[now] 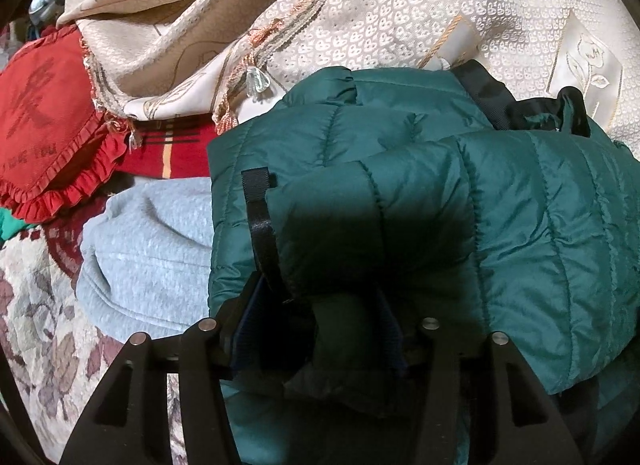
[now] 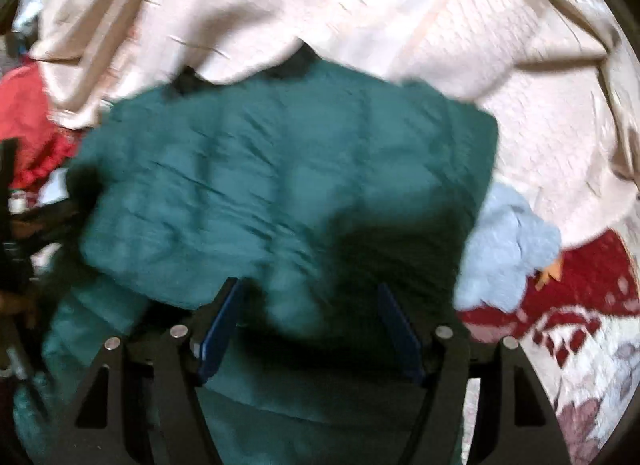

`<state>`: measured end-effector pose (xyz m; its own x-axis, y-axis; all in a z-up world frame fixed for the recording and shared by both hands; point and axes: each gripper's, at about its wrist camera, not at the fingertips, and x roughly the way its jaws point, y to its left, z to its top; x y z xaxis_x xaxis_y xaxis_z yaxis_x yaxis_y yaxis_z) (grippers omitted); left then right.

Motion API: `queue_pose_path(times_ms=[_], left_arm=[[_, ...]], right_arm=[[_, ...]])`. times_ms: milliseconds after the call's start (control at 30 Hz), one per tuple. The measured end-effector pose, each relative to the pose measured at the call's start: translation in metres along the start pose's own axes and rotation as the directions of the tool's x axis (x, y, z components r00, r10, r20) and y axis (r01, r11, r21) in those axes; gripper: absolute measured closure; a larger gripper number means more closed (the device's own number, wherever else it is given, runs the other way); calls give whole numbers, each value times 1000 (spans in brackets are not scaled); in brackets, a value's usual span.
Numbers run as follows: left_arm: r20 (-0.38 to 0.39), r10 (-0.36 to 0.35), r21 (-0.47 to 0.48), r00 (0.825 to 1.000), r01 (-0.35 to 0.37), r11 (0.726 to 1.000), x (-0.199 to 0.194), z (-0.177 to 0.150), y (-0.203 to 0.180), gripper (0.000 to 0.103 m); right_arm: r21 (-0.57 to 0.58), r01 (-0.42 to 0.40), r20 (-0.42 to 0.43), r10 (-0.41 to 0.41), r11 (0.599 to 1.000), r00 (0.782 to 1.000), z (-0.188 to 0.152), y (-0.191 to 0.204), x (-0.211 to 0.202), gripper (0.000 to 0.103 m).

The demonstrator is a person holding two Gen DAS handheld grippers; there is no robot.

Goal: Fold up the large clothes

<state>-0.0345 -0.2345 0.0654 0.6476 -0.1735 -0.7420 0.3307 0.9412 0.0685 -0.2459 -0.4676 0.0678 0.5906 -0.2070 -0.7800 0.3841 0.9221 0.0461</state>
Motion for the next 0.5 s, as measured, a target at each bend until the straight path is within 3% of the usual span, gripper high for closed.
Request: queue_pose_path(times_ms=[233,500], left_arm=[[-1,7,-7,1000,-7,1000,0,1,0,62],[-6,-33,-54,999,32,998,-5,0,9,61]], right_arm=[[2,10,-13,-10,1000,1000,9,5,25,24],[45,-29,17,28,999,999,-8,-10,-21,24]])
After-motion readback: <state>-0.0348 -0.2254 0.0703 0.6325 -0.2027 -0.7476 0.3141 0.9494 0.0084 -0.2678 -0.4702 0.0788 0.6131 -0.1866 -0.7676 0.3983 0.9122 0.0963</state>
